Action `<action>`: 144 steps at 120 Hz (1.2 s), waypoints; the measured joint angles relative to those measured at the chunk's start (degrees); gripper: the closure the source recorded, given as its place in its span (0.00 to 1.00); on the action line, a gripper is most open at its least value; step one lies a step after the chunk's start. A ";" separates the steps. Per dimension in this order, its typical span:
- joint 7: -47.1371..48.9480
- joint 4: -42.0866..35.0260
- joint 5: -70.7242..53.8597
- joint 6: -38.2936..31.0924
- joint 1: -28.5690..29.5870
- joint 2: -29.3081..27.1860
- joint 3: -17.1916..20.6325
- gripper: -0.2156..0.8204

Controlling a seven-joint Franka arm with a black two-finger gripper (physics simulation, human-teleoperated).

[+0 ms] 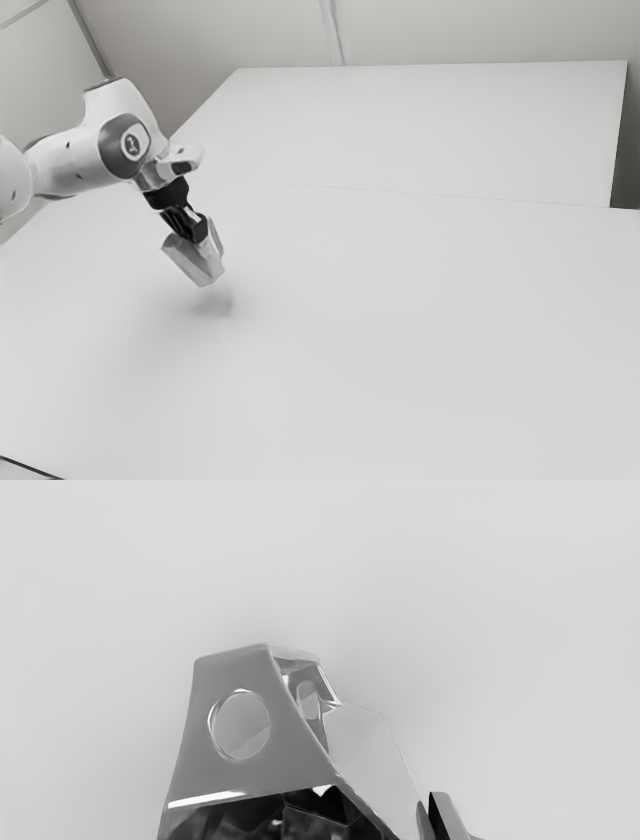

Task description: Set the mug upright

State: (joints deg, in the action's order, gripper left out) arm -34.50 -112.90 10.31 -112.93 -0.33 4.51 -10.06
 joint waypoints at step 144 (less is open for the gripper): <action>33.64 -1.91 -14.11 -14.60 -16.05 8.76 -3.04 0.96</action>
State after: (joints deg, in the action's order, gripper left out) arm -0.86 -114.81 -3.80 -127.52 -16.38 13.27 -13.10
